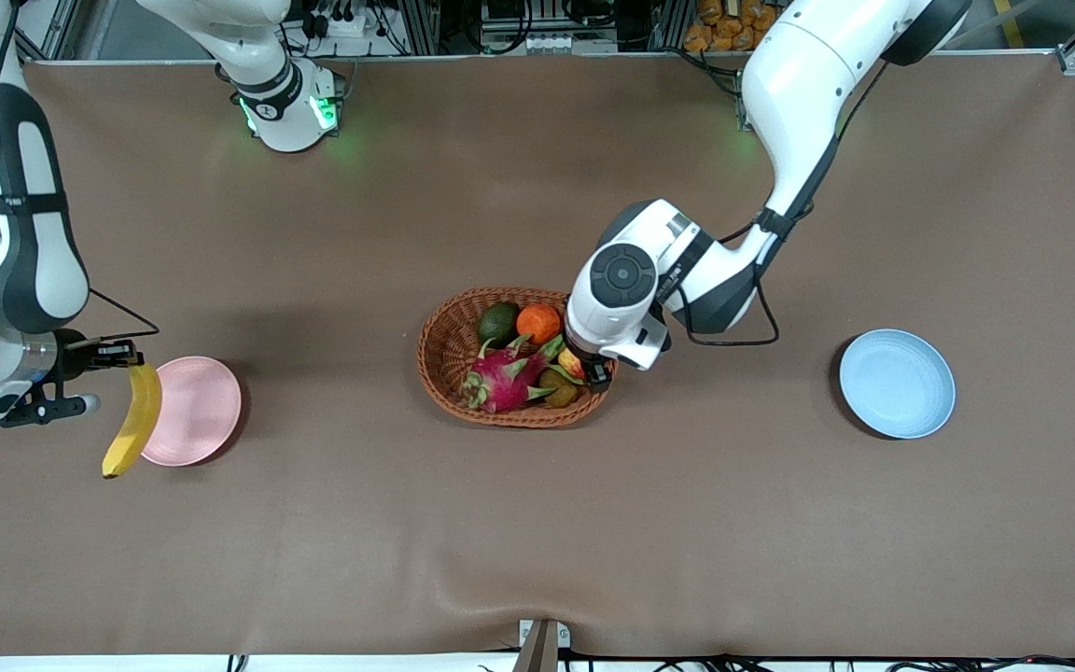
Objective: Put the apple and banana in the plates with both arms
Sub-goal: 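Lower the banana onto the pink plate and open the right gripper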
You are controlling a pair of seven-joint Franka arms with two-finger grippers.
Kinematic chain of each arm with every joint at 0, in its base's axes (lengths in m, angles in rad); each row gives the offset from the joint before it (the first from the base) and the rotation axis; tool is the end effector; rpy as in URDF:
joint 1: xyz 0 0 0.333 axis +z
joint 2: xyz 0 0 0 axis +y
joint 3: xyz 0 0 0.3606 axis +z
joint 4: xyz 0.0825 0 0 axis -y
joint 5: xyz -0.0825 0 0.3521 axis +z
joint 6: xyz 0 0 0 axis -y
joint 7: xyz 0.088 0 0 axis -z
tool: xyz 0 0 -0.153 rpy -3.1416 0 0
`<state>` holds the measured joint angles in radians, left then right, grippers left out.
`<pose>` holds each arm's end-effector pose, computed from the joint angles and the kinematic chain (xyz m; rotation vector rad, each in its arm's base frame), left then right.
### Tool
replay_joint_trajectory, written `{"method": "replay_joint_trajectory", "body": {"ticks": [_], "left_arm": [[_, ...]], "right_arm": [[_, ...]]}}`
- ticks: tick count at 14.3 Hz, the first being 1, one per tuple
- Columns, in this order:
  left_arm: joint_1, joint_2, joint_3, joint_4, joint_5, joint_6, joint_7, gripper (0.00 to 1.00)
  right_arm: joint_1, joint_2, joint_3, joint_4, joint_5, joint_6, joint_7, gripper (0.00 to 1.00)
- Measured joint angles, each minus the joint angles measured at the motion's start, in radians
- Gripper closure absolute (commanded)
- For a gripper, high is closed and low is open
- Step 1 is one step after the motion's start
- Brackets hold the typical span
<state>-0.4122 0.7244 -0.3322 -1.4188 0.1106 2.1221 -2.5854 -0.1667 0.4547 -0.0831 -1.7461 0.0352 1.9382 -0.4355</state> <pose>0.5730 -0.4488 0.2918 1.8662 2.5121 -0.1941 0.5940 -0.1431 0.3101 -3.0254 -0.2614 0.3784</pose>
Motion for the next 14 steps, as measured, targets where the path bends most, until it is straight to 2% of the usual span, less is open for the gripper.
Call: {"method": "replay_joint_trajectory", "body": {"ticks": [2, 7, 12, 14], "left_arm": [[-0.001, 0.006, 0.000, 0.000, 0.000, 0.021, 0.000, 0.09], [-0.004, 0.018, 0.000, 0.000, 0.000, 0.023, 0.000, 0.08], [-0.006, 0.050, 0.000, 0.000, 0.000, 0.023, 0.000, 0.09], [-0.007, 0.061, 0.000, 0.000, 0.000, 0.024, 0.000, 0.12]], "right_arm": [[0.005, 0.009, 0.008, 0.003, 0.000, 0.010, 0.000, 0.00], [0.082, -0.044, 0.022, 0.057, 0.000, -0.041, 0.079, 0.00], [0.156, -0.251, 0.026, 0.075, 0.000, -0.180, 0.165, 0.00], [0.170, -0.337, 0.027, 0.074, 0.000, -0.215, 0.196, 0.00]]}}
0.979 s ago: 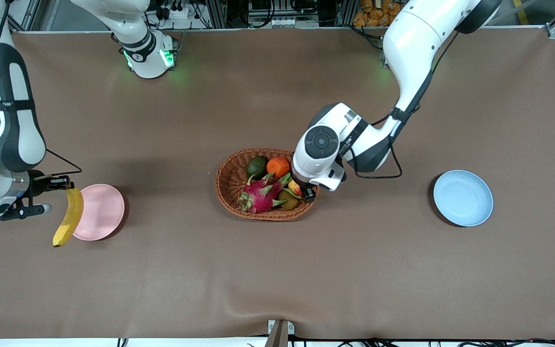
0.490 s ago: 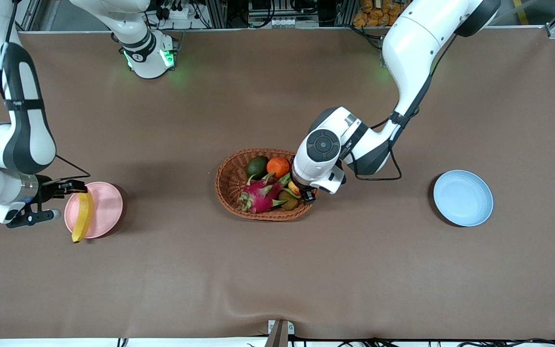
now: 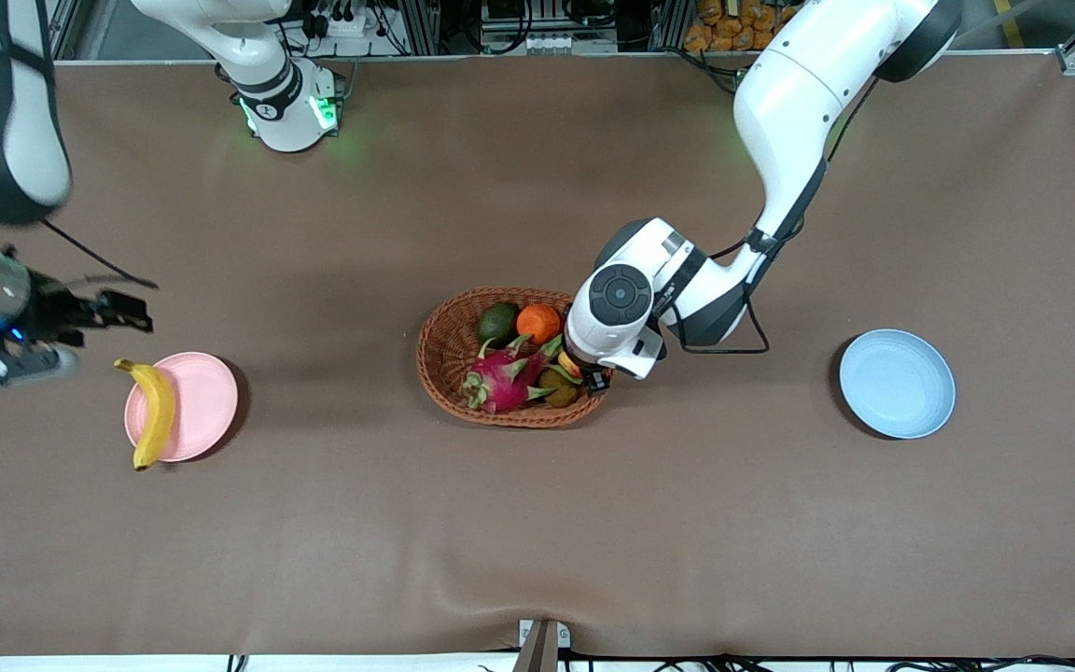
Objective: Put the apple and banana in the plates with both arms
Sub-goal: 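Lower the banana onto the pink plate and open the right gripper, then withdraw the right gripper while the left gripper grasps the red apple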
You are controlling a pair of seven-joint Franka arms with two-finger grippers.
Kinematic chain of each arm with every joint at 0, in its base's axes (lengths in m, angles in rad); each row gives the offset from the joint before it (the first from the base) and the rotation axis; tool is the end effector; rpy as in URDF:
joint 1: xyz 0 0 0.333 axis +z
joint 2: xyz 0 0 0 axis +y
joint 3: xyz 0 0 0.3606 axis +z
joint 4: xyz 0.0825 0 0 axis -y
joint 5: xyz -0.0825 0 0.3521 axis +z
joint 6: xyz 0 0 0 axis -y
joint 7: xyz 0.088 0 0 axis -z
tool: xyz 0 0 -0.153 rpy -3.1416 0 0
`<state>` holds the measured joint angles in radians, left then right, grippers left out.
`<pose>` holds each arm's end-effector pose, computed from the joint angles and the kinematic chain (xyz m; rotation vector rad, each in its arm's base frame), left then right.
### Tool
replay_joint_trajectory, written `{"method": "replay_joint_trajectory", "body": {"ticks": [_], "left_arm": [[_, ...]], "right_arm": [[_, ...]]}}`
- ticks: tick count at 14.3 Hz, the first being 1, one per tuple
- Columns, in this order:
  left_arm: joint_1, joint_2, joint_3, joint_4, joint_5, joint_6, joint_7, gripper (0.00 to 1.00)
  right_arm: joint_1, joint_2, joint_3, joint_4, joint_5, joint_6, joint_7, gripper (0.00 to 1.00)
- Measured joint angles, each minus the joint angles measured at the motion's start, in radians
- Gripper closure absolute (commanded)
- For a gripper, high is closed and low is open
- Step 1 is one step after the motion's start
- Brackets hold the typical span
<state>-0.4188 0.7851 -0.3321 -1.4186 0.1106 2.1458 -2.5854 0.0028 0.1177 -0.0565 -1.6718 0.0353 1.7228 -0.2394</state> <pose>0.5696 -0.4533 0.2511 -1.8527 -2.4911 0.2164 0.5630 -0.0239 0.5272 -3.0902 -0.2779 0.0957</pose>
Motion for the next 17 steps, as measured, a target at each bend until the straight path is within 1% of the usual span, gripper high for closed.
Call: {"method": "replay_joint_trajectory", "body": {"ticks": [2, 4, 7, 10, 13, 14, 16, 17], "left_arm": [[0.000, 0.006, 0.000, 0.000, 0.000, 0.000, 0.000, 0.13], [0.000, 0.007, 0.000, 0.000, 0.000, 0.000, -0.001, 0.15], [0.000, 0.008, 0.000, 0.000, -0.001, 0.000, -0.002, 0.17], [-0.001, 0.013, 0.000, -0.001, -0.001, 0.000, -0.007, 0.19], [-0.001, 0.018, -0.001, -0.001, -0.007, 0.000, -0.010, 0.31], [-0.001, 0.018, -0.001, 0.000, -0.010, 0.000, -0.011, 0.37], [-0.001, 0.018, -0.001, 0.000, -0.012, 0.000, -0.014, 0.53], [-0.001, 0.018, -0.001, 0.000, -0.012, 0.000, -0.015, 0.66]], "right_arm": [[0.009, -0.071, 0.003, -0.001, 0.000, -0.040, 0.071, 0.00], [0.012, -0.113, 0.006, 0.000, 0.000, -0.092, 0.174, 0.00], [0.010, -0.134, -0.003, 0.052, 0.000, -0.166, 0.228, 0.00], [-0.003, -0.135, -0.014, 0.116, 0.000, -0.204, 0.240, 0.00], [-0.005, -0.135, -0.013, 0.158, 0.005, -0.316, 0.314, 0.00], [-0.004, -0.135, -0.011, 0.169, 0.005, -0.340, 0.325, 0.00], [-0.005, -0.135, -0.012, 0.181, 0.005, -0.354, 0.331, 0.00], [-0.005, -0.135, -0.013, 0.184, 0.005, -0.359, 0.331, 0.00]]}}
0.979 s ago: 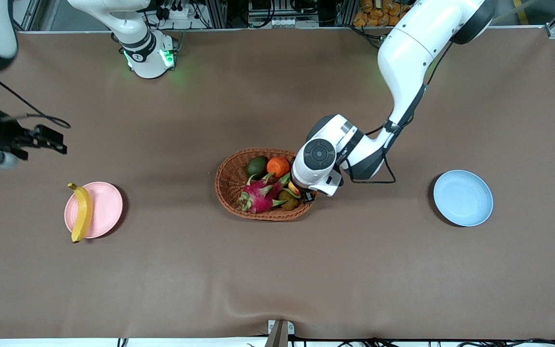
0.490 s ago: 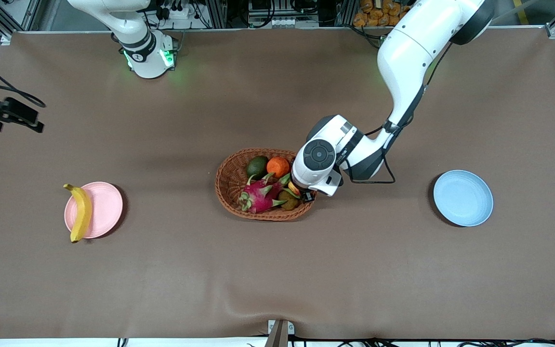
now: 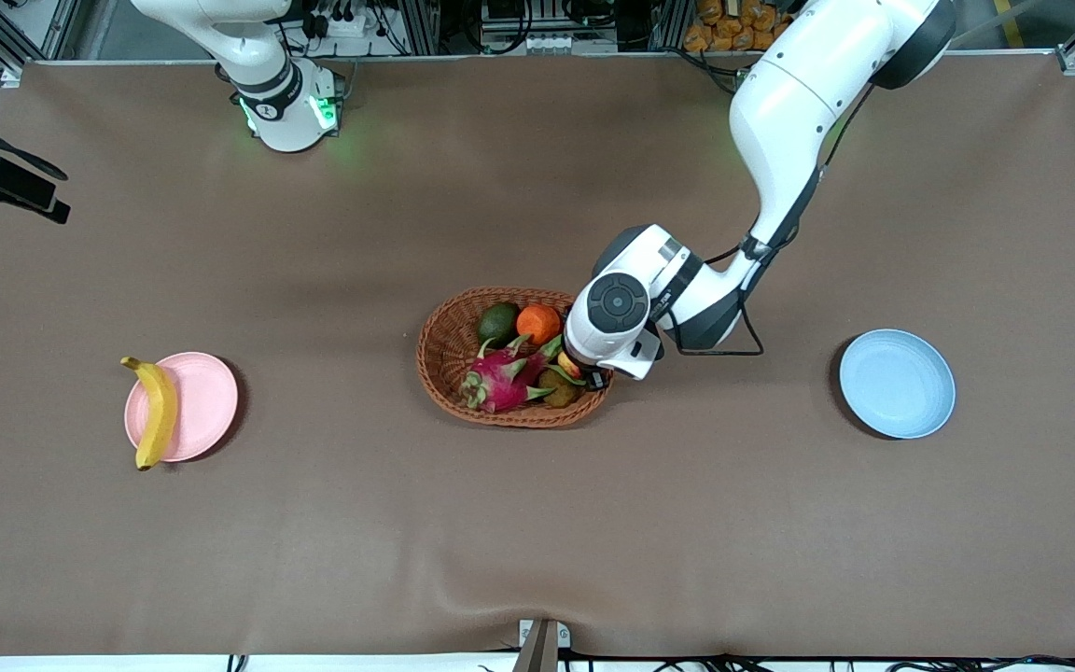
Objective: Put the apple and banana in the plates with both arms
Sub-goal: 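Withdraw the right gripper while the left gripper grasps the red apple, then lift the red apple with the left gripper and carry it to the blue plate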
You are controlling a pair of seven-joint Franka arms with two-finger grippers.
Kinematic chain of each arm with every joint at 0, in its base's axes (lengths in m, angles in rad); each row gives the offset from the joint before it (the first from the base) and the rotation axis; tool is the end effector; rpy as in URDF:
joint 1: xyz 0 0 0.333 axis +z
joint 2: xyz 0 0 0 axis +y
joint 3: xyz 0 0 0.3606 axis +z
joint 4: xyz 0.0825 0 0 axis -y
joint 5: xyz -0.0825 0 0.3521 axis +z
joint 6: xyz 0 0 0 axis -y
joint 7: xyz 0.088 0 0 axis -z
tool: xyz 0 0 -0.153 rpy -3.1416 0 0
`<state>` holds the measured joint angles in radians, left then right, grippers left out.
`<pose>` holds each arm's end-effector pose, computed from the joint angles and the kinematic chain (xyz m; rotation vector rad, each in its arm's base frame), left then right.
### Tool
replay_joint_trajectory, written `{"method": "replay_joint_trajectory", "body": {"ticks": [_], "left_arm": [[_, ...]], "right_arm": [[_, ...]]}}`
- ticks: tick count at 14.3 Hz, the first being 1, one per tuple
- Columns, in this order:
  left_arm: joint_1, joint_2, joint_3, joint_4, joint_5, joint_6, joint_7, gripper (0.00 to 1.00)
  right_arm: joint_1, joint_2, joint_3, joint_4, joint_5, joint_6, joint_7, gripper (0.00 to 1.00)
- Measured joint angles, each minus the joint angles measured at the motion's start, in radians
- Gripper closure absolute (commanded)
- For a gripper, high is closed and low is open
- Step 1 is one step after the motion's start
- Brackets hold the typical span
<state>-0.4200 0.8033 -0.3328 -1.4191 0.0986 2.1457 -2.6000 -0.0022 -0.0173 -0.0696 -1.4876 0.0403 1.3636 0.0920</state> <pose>0.5665 -0.4543 0.2383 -1.8137 -2.4921 0.2365 0.4887 -0.0287 0.6510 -3.0876 0.2437 0.1661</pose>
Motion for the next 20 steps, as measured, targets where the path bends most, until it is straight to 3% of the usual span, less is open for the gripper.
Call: {"method": "replay_joint_trajectory", "body": {"ticks": [2, 3, 7, 11, 16, 20], "left_arm": [[0.001, 0.000, 0.000, 0.000, -0.002, 0.000, -0.002, 0.94], [0.002, 0.000, 0.000, 0.001, -0.003, 0.000, -0.002, 1.00], [0.037, -0.008, -0.008, 0.024, -0.006, -0.003, -0.002, 1.00], [0.199, -0.090, -0.132, 0.036, -0.008, -0.063, 0.062, 1.00], [0.518, -0.188, -0.320, 0.039, -0.043, -0.225, 0.406, 1.00], [0.696, -0.192, -0.336, 0.053, -0.032, -0.321, 0.781, 1.00]], "right_arm": [[-0.001, 0.000, -0.003, 0.002, 0.000, -0.021, -0.013, 0.00], [-0.001, 0.000, -0.004, 0.002, 0.000, -0.028, -0.017, 0.00], [-0.002, 0.000, -0.006, 0.002, 0.000, -0.038, -0.017, 0.00], [-0.004, 0.000, -0.009, 0.003, 0.000, -0.038, -0.017, 0.00], [-0.003, 0.000, -0.007, 0.004, 0.000, -0.037, -0.018, 0.00], [-0.004, 0.000, -0.009, 0.004, -0.001, -0.033, -0.018, 0.00]]}}
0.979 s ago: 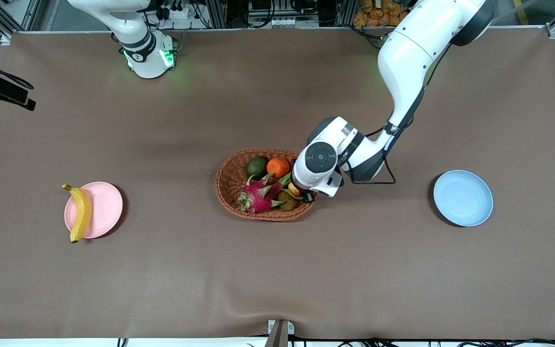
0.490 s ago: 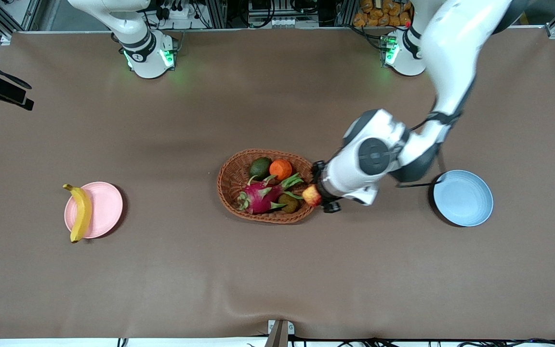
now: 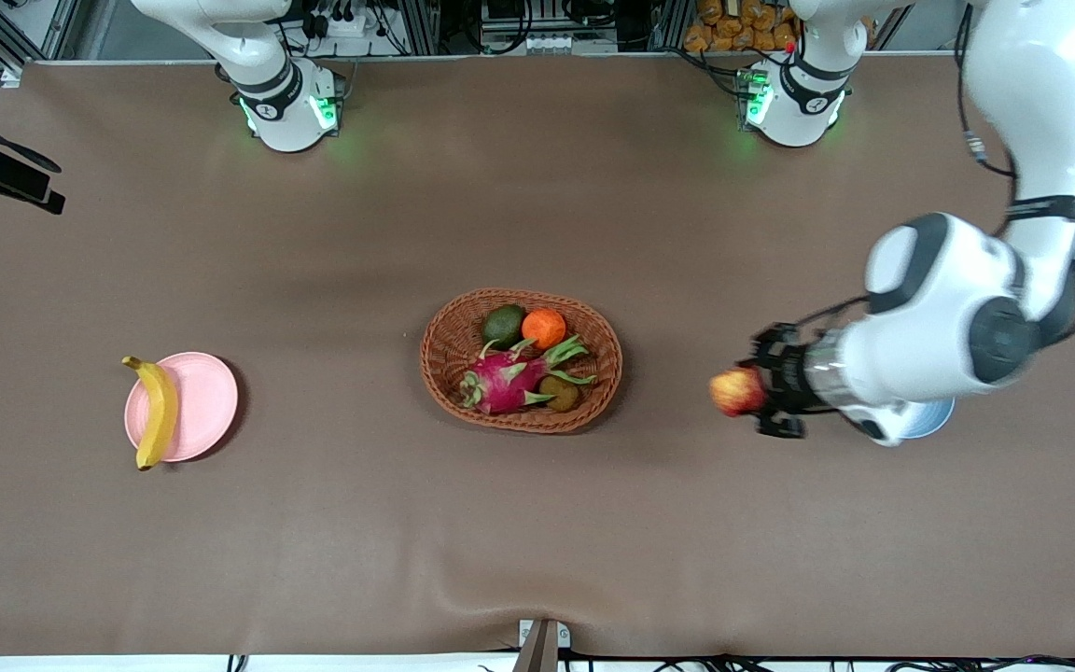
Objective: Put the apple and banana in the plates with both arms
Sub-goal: 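Lift the red apple with the left gripper and carry it to the blue plate, then lower the apple onto the blue plate and open the left gripper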
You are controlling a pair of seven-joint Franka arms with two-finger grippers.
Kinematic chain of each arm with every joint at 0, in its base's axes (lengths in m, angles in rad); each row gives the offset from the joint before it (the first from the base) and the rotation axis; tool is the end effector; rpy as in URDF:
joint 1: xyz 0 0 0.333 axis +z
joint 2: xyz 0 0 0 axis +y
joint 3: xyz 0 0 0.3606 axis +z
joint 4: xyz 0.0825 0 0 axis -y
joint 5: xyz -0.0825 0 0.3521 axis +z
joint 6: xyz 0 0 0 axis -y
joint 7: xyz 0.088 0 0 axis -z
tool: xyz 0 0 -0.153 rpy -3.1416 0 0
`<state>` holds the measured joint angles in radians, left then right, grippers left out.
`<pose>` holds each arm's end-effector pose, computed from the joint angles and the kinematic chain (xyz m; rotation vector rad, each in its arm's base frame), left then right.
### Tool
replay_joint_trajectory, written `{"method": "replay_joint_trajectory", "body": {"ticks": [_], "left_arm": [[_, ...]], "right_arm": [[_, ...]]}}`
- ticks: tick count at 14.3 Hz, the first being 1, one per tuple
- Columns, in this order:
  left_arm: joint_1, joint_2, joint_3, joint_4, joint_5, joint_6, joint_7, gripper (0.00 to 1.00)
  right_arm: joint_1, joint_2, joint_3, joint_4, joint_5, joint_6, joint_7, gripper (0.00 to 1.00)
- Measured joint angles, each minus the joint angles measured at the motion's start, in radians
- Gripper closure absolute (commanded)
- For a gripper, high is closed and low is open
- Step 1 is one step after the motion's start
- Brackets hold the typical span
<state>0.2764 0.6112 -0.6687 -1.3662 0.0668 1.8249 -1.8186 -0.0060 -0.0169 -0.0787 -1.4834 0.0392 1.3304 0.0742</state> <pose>0.6700 -0.1621 0.4190 2.2008 2.0391 -0.4241 0.4832 -0.0348 0.6502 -3.0848 0.2350 0.2106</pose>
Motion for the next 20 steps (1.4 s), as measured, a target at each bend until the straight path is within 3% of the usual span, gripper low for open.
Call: {"method": "replay_joint_trajectory", "body": {"ticks": [6, 10, 13, 17, 18, 20], "left_arm": [[0.201, -0.037, -0.002, -0.011, 0.093, -0.133, 0.504, 1.00], [0.292, -0.044, -0.002, -0.105, 0.180, -0.129, 0.625, 1.00], [0.328, -0.043, -0.001, -0.242, 0.244, -0.002, 0.626, 1.00], [0.410, -0.029, 0.001, -0.446, 0.360, 0.281, 0.640, 1.00], [0.429, -0.017, 0.002, -0.474, 0.391, 0.320, 0.640, 0.90], [0.459, 0.006, 0.002, -0.487, 0.441, 0.343, 0.641, 0.00]], "right_arm": [[-0.001, 0.000, -0.003, 0.000, 0.000, 0.000, 0.000, 0.00], [-0.001, 0.000, -0.004, 0.001, 0.000, 0.000, 0.000, 0.00], [-0.001, 0.000, -0.006, 0.001, 0.000, 0.000, 0.000, 0.00], [-0.001, 0.000, -0.006, 0.002, 0.000, 0.000, 0.000, 0.00], [-0.001, 0.000, -0.006, 0.002, 0.000, 0.000, 0.000, 0.00], [-0.001, 0.000, -0.006, 0.002, 0.000, 0.000, 0.000, 0.00]]}}
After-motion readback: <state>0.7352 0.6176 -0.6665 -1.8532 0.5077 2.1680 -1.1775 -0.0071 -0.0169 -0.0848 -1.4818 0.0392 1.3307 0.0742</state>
